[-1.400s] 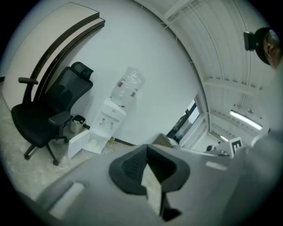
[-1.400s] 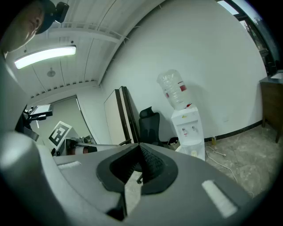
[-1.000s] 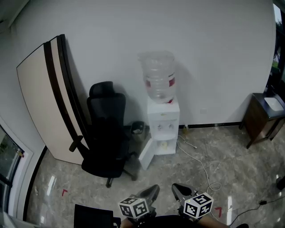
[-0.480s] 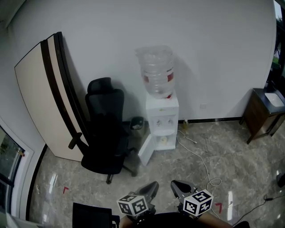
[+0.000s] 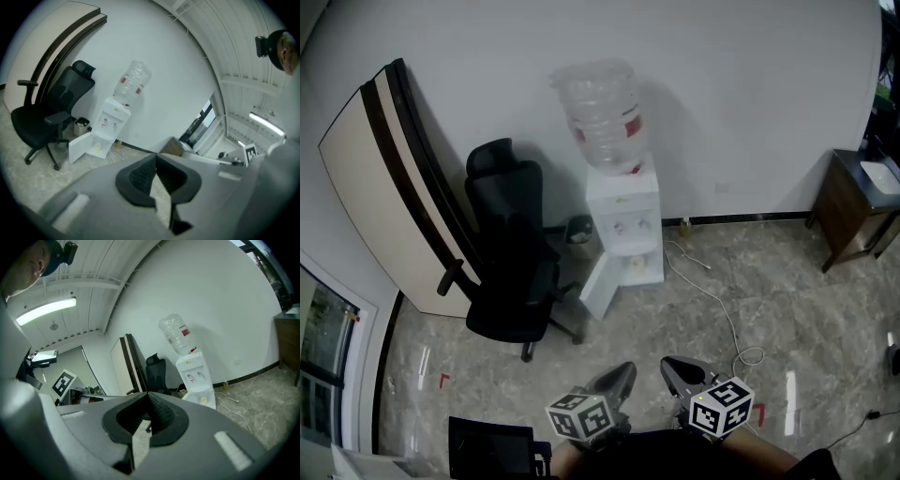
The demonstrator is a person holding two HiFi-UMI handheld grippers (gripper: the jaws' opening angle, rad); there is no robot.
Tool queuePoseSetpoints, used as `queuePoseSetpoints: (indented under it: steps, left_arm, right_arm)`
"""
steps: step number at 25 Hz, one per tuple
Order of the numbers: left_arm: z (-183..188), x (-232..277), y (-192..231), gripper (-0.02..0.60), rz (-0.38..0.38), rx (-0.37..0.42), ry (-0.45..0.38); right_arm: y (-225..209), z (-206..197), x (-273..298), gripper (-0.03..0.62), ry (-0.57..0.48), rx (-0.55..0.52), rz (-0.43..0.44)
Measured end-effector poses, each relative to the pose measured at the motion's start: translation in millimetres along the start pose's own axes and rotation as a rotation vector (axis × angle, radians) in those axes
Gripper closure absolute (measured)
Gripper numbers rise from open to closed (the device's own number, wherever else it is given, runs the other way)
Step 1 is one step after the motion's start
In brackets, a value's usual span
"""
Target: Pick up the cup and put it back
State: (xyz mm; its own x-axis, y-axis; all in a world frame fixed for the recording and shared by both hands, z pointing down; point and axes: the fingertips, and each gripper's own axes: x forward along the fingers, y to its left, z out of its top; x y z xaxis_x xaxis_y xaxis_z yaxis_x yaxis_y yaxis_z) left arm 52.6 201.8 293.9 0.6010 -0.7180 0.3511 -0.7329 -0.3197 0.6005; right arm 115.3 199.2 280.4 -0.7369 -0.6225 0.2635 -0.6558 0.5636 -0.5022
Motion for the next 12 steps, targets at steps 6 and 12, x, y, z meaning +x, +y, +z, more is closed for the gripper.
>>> queuePoseSetpoints:
  steps: [6,12]
  left_arm:
    - [-15.0,30.4,-20.7,0.577,0.046,-0.014,0.017]
    - [7.3,50.6,2.8,0.577,0.08,-0.057,-0.019]
  right_arm:
    - [-38.1,7.9,-16.0,0.585,0.012,0.023,0.036]
    - [-57.1,20.4,11.2,0.585,0.031,0.024,0.057]
